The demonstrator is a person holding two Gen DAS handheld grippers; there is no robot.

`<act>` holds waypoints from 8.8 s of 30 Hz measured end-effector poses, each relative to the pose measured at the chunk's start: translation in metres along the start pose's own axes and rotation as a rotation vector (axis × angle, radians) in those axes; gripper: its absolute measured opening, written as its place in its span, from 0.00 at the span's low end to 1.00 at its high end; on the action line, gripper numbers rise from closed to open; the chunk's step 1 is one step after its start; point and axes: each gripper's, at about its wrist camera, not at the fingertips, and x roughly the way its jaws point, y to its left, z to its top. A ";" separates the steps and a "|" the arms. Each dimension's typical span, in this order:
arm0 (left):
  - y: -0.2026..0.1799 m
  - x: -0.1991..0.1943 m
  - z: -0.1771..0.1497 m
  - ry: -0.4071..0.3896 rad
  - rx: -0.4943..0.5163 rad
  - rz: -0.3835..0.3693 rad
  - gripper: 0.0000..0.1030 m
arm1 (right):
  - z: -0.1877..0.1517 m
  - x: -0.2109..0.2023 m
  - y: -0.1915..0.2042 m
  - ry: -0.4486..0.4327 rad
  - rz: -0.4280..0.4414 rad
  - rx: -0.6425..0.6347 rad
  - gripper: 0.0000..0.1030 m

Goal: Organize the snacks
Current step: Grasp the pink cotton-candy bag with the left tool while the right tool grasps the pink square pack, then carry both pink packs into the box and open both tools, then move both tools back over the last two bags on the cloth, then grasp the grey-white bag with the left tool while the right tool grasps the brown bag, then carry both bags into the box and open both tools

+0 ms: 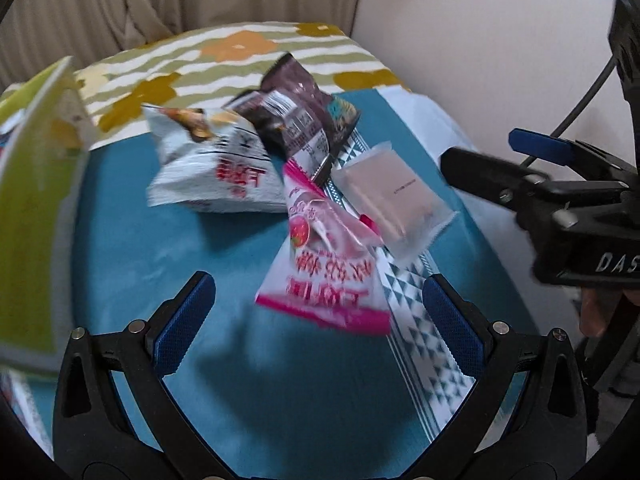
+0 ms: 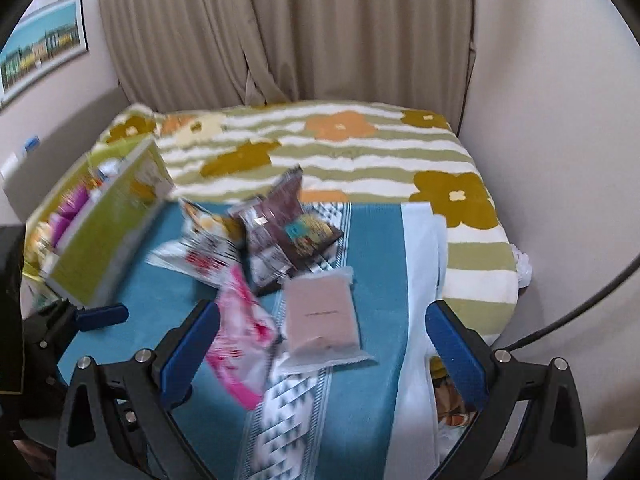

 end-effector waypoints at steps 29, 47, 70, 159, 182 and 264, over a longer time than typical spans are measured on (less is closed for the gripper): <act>0.002 0.064 0.014 0.069 0.142 -0.018 0.53 | -0.010 0.107 -0.006 0.200 0.054 -0.040 0.76; 0.008 0.017 -0.006 0.065 0.039 -0.010 0.46 | -0.007 0.073 0.004 0.131 0.016 -0.049 0.57; 0.083 -0.185 0.015 -0.202 -0.186 0.167 0.41 | 0.051 -0.047 0.090 -0.043 0.236 -0.136 0.57; 0.367 -0.220 0.033 -0.076 -0.197 0.255 0.99 | 0.168 0.010 0.336 -0.030 0.161 -0.027 1.00; 0.190 -0.245 -0.002 -0.178 -0.262 0.305 0.99 | 0.087 -0.104 0.166 -0.110 0.085 0.050 1.00; 0.106 -0.094 0.069 -0.004 -0.282 0.084 0.67 | 0.082 0.036 0.052 0.113 0.233 -0.225 0.65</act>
